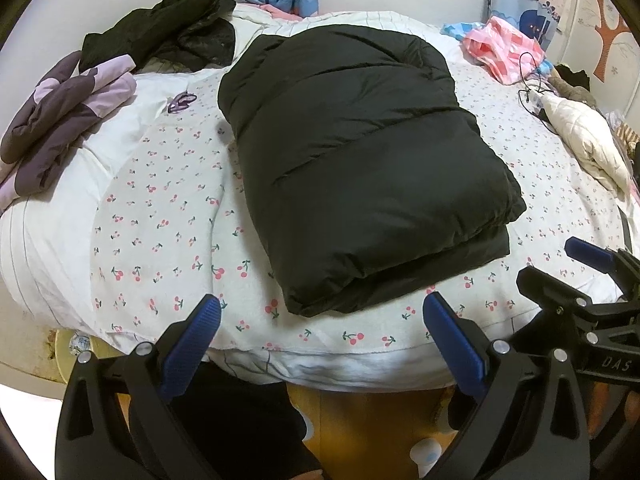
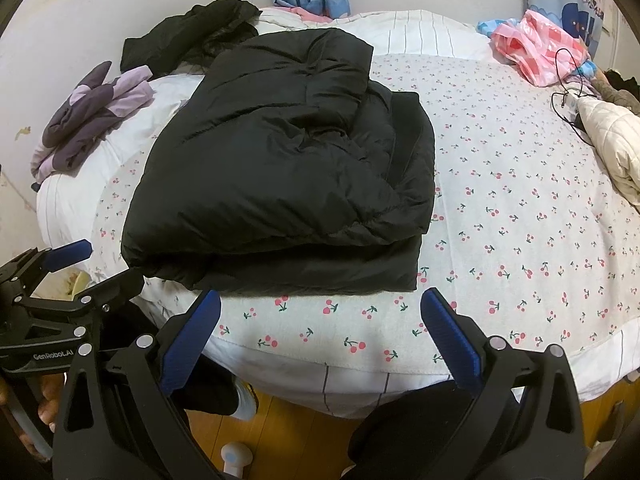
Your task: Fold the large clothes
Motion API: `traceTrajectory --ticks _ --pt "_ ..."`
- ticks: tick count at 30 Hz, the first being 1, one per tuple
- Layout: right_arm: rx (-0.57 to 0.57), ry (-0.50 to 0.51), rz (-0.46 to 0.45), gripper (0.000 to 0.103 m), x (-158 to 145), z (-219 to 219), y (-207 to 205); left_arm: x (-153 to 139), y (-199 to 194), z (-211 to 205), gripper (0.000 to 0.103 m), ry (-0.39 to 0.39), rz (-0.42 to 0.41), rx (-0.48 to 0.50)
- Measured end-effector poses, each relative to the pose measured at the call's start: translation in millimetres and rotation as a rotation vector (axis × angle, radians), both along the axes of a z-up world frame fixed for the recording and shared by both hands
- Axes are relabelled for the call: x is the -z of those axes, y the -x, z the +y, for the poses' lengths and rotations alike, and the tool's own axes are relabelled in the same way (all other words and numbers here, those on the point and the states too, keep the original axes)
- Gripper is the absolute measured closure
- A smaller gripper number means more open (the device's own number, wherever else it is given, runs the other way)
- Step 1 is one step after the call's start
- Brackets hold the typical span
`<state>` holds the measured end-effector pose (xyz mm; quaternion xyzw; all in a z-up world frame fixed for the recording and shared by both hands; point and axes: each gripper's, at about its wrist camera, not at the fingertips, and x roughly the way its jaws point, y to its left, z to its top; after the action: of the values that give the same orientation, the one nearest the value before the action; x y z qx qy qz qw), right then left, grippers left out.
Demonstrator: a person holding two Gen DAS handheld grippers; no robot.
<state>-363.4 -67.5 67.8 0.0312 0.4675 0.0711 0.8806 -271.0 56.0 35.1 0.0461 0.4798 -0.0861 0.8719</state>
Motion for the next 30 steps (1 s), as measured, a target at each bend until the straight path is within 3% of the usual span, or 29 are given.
traceTrajectory --ticks 30 --pt "0.001 0.0 0.006 0.006 5.4 -1.0 -0.3 3.2 -2.4 0.1 0.006 -0.004 0.007 -0.012"
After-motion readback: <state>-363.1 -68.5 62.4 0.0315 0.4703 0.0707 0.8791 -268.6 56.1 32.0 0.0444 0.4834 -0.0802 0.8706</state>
